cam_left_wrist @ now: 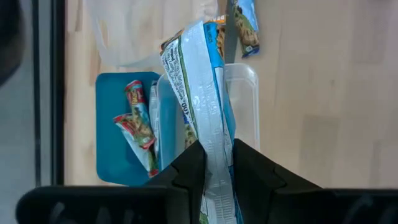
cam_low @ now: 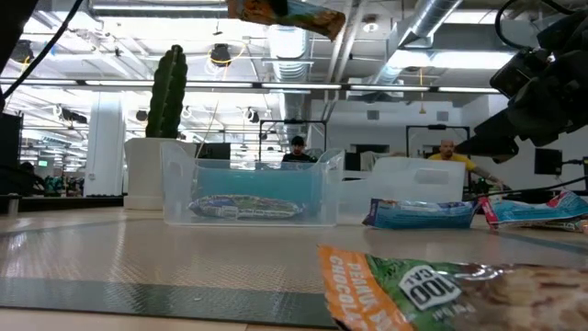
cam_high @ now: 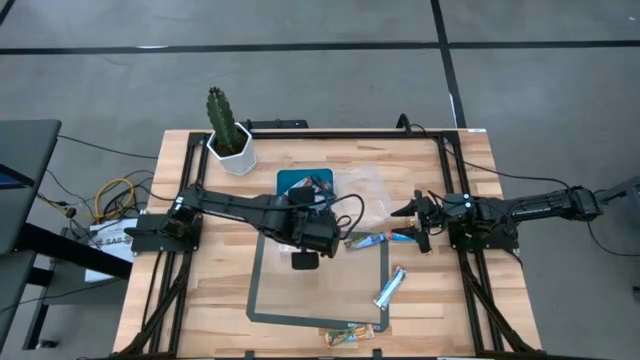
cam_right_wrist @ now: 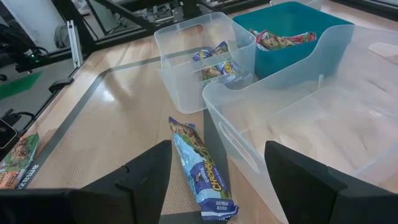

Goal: Pick and place Granola Bars by type
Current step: Put the orange granola bar into the right transparent bin

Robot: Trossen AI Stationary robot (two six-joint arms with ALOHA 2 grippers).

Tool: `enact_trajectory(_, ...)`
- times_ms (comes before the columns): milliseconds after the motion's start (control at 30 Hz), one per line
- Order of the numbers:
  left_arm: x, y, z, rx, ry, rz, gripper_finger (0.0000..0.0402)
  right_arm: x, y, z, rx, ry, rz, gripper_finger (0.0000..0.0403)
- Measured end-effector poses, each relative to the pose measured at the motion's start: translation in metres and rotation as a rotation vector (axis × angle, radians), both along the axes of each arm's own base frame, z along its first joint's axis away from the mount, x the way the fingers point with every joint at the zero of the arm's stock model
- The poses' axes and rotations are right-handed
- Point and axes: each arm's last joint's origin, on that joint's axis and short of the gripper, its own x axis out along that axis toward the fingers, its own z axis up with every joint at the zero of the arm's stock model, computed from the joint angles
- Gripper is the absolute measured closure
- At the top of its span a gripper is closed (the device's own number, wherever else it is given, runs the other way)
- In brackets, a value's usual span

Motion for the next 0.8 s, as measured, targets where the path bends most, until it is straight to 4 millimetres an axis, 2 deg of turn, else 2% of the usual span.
enact_trajectory(233, -0.001, -0.004, 0.0, -0.004, 0.001, -0.008, 0.0333, 0.0, 0.0, 0.0, 0.0, 0.0, 0.0, 0.0154)
enact_trajectory(367, 0.001, 0.005, 0.0, 0.0, 0.0, 0.011, 0.0333, 0.0, 0.0, 0.0, 0.0, 0.0, 0.0, 0.0154)
enact_trajectory(533, 0.012, 0.033, 0.002, 0.037, -0.042, 0.043, 0.0333, 0.0, 0.0, 0.0, 0.0, 0.0, 0.0, 0.0154)
enact_trajectory(800, 0.042, 0.092, 0.013, 0.045, -0.269, 0.008, 0.0333, 0.0, 0.0, 0.0, 0.0, 0.0, 0.0, 0.0154)
